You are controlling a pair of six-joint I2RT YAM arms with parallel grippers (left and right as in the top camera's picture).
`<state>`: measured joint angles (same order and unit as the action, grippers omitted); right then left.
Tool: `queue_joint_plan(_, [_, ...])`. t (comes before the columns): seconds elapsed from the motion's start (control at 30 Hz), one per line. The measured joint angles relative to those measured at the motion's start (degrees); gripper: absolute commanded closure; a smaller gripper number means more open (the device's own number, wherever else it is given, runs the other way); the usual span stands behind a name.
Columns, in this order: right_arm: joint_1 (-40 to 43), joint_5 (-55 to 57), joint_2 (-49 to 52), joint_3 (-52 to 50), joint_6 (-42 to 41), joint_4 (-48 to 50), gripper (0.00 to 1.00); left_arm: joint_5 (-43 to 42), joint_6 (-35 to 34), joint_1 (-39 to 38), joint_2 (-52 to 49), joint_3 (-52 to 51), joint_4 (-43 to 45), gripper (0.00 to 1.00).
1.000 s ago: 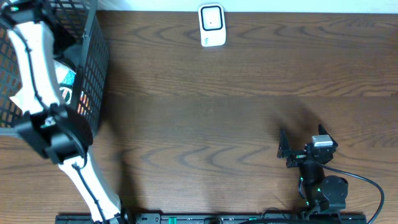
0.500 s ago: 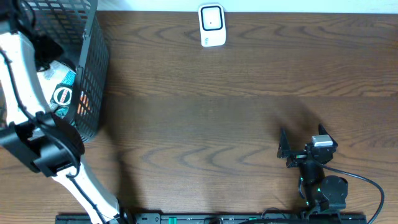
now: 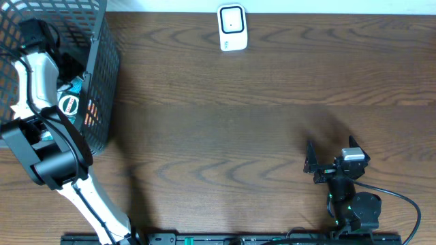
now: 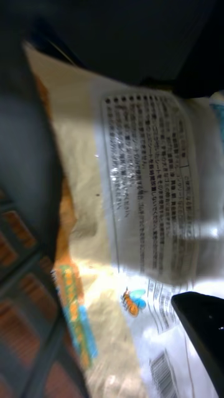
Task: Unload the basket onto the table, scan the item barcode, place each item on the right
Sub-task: 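Grasp the yellow-white snack bag in the basket with the left gripper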
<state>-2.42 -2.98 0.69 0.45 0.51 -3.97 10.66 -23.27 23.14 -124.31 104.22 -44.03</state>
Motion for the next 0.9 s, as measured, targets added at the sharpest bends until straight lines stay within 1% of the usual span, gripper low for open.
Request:
queue_joint_plan(0.13, [0.0, 0.0, 0.0, 0.0, -0.02, 0.0, 0.01, 0.04, 0.02, -0.04, 0.02, -4.24, 4.59, 0.02])
queue_joint_plan(0.17, [0.0, 0.02, 0.0, 0.0, 0.0, -0.02, 0.01, 0.13, 0.2, -0.04, 0.02, -5.29, 6.21, 0.0])
queue_joint_plan(0.27, [0.0, 0.02, 0.0, 0.0, 0.0, 0.0, 0.01, 0.52, 1.68, -0.04, 0.04, -7.98, 10.05, 0.28])
queue_joint_plan(0.33, [0.0, 0.0, 0.0, 0.0, 0.0, 0.0, 0.01, 0.66, 2.75, -0.11, 0.24, -8.55, 10.8, 0.4])
queue_joint_plan(0.37, [0.0, 0.0, 0.0, 0.0, 0.0, 0.0, 0.01, 0.66, 2.97, -0.22, 0.35, -8.55, 10.82, 0.58])
queue_joint_plan(0.4, [0.0, 0.02, 0.0, 0.0, 0.0, 0.0, 0.01, 0.74, 3.52, -0.33, 0.46, -8.57, 10.84, 0.73])
queue_joint_plan(0.43, [0.0, 0.0, 0.0, 0.0, 0.0, -0.02, 0.01, 0.76, 3.52, -0.35, 0.5, -8.59, 10.8, 0.92])
queue_joint_plan(0.73, [0.0, 0.0, 0.0, 0.0, 0.0, 0.0, 0.01, 1.66, 4.04, -0.31, 1.77, -8.66, 8.63, 0.93])
queue_joint_plan(0.9, [0.0, 0.0, 0.0, 0.0, -0.02, 0.0, 0.01, 0.83, 4.04, -0.31, 5.22, -10.45, 7.06, 0.93])
